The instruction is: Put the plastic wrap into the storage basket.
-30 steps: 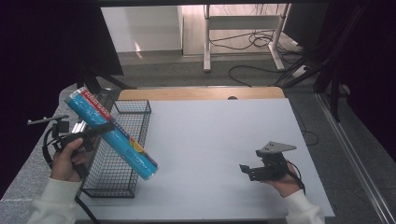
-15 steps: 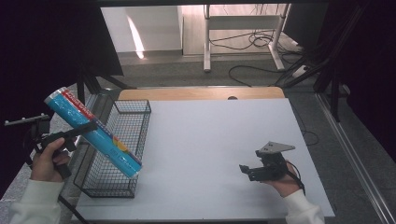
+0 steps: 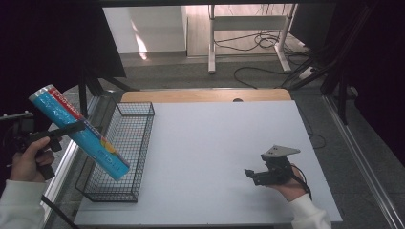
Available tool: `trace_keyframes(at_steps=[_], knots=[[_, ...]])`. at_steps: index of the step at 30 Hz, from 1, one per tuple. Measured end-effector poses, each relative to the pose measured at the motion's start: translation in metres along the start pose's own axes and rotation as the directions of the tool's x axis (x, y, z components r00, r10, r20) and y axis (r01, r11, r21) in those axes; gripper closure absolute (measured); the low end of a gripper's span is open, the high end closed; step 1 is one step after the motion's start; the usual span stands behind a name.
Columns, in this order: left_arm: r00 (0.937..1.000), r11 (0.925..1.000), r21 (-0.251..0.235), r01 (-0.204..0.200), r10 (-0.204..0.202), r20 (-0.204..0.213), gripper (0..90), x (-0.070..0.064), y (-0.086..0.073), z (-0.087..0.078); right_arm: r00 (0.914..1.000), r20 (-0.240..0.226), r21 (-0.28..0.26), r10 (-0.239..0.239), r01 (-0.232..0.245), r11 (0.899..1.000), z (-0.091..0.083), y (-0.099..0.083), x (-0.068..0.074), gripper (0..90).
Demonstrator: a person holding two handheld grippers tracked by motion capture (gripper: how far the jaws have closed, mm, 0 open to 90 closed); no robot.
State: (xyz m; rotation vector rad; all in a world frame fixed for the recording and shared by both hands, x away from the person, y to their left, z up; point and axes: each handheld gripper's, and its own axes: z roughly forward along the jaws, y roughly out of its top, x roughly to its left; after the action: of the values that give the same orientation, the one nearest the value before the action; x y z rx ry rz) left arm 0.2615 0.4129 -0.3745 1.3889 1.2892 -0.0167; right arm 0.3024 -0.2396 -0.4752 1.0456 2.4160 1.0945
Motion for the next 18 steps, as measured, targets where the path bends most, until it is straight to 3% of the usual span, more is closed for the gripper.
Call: trace_keyframes(at_steps=[12,18], knots=[[0.9959,0.9947,0.102,-0.008,0.017,-0.089,32.1,0.018,-0.005,0.018,1.0,0.001,-0.004,0.004,-0.004,1.0,-0.001,0.0,-0.001,13.7],[0.9963,0.991,0.133,-0.012,0.023,-0.083,32.1,0.02,-0.008,0.021,1.0,0.001,-0.005,0.004,-0.004,1.0,-0.001,0.0,-0.001,13.8]])
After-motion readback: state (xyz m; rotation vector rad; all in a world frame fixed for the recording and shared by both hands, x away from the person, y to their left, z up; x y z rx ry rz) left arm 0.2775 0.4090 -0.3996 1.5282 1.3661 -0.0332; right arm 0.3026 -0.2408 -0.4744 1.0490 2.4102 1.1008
